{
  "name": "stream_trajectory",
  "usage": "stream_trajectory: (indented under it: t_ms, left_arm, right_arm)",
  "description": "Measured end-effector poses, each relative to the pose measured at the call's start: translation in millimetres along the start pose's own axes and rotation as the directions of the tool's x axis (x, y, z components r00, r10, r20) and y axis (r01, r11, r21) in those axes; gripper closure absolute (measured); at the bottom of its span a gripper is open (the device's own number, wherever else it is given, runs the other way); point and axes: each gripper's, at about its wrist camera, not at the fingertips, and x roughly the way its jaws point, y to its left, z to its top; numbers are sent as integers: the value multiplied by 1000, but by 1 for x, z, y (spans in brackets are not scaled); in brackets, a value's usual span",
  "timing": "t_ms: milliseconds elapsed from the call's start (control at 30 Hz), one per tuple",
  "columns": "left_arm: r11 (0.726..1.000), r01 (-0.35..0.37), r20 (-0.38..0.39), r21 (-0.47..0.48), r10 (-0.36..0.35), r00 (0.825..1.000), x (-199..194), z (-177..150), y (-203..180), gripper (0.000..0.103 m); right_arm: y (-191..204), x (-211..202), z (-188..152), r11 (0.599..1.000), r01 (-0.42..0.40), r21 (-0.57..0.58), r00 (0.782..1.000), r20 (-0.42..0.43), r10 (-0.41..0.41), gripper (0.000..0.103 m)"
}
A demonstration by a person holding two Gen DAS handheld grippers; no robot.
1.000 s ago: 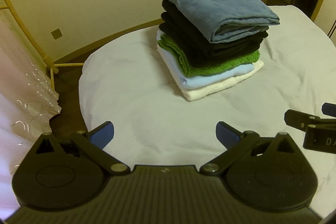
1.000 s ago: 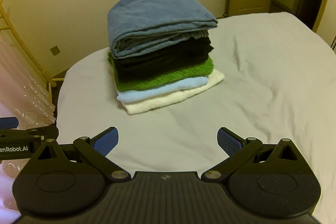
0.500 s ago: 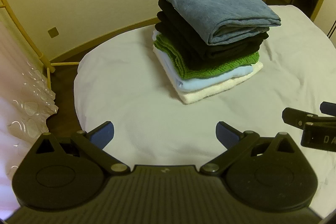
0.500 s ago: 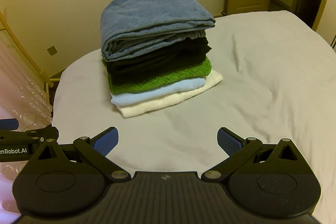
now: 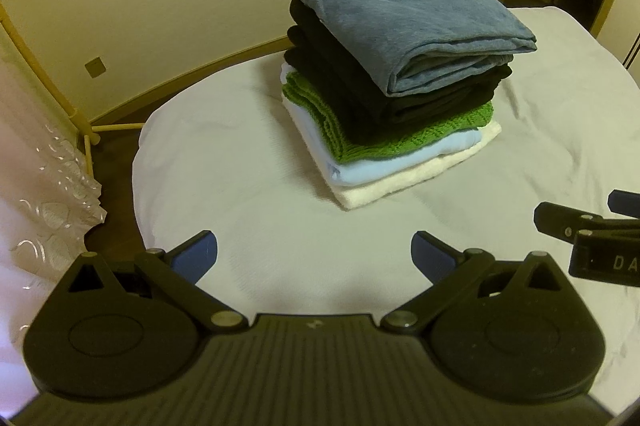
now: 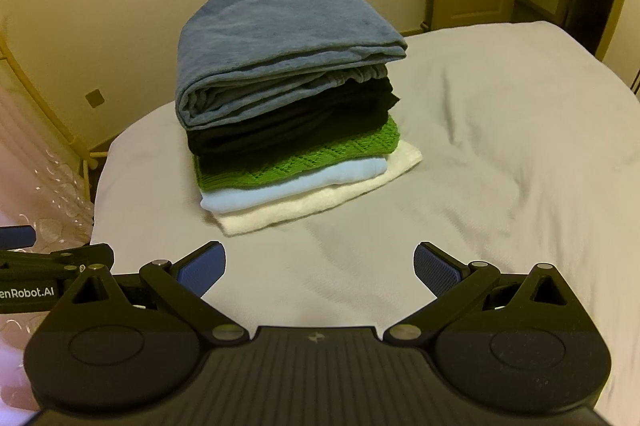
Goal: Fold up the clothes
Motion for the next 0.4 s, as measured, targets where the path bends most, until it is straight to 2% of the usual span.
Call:
stream_trajectory:
  t_ms: [200, 400]
  left_arm:
    - [1000, -11, -1, 16, 11, 1000, 6, 4, -6, 1]
    - [1000, -14, 41, 25, 13, 999, 1, 7, -10, 1]
  right_arm:
    - [-5, 6, 4, 1000, -2, 8, 1000, -5, 2, 0]
    - [-6, 2, 7, 1000, -2, 14, 1000, 11, 2, 0]
